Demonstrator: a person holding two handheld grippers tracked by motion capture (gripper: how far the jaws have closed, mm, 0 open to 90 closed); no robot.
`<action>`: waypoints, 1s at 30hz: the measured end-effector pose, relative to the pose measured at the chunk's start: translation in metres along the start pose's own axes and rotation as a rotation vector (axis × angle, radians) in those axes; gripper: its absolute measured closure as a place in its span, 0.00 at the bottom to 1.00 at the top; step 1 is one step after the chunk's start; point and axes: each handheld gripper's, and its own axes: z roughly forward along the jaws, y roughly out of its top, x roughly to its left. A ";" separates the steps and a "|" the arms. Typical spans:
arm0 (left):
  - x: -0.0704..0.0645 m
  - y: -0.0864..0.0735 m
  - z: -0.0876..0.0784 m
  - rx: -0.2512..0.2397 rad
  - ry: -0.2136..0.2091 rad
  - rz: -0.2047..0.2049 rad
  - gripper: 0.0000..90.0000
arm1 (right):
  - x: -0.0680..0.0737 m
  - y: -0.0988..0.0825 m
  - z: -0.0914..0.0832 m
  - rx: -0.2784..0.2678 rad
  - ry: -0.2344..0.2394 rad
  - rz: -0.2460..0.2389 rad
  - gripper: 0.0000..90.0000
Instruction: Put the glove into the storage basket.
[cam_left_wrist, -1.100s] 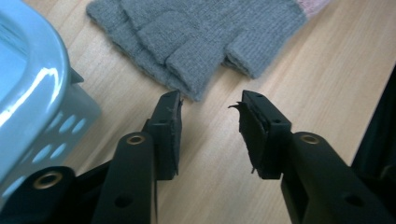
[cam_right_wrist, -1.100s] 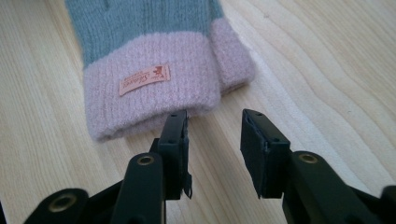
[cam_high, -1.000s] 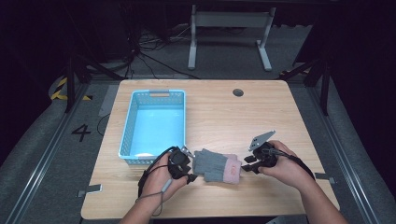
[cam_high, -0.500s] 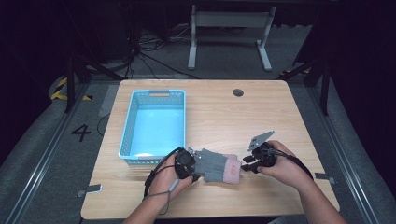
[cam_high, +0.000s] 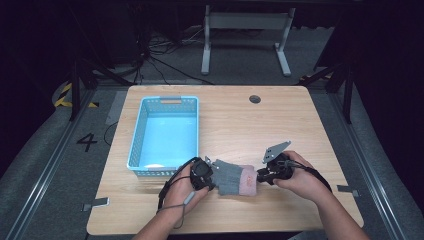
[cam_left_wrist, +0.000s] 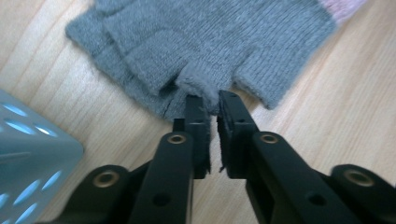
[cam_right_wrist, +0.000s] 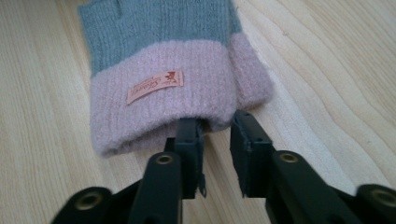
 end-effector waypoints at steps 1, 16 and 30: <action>0.000 0.000 0.000 0.000 0.004 -0.005 0.95 | 0.000 0.000 0.000 0.004 -0.003 0.000 0.89; -0.011 -0.005 -0.022 -0.060 0.012 0.002 0.96 | -0.003 0.012 -0.015 -0.082 -0.057 0.039 0.96; -0.008 -0.007 -0.015 -0.041 0.004 -0.004 0.96 | -0.015 0.015 0.002 -0.061 -0.048 0.066 0.96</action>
